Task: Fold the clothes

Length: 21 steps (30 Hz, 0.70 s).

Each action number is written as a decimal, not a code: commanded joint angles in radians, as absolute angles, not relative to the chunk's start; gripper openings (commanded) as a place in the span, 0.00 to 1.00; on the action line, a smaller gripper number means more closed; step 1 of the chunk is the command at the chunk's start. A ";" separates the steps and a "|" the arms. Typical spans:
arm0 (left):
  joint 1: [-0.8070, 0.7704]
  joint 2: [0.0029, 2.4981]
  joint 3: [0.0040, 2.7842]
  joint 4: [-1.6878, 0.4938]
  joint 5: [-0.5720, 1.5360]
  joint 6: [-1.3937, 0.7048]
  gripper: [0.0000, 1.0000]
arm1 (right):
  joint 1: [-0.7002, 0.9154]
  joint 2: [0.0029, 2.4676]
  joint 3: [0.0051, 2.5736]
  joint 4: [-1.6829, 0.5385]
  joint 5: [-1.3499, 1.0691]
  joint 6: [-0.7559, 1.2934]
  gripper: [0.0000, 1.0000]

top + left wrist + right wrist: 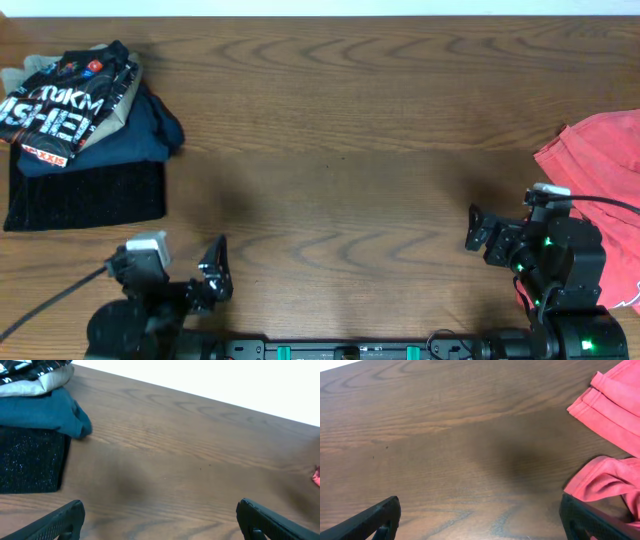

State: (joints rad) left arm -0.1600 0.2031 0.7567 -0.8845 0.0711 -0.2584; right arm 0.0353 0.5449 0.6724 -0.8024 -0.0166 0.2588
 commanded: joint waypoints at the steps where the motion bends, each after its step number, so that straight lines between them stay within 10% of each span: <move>1: -0.159 0.194 0.748 -0.889 0.060 -0.263 0.98 | 0.043 0.543 0.661 -0.817 0.000 0.265 0.99; 21: -0.159 0.194 0.748 -0.889 0.060 -0.263 0.98 | 0.046 0.505 0.659 -0.931 0.009 0.256 0.99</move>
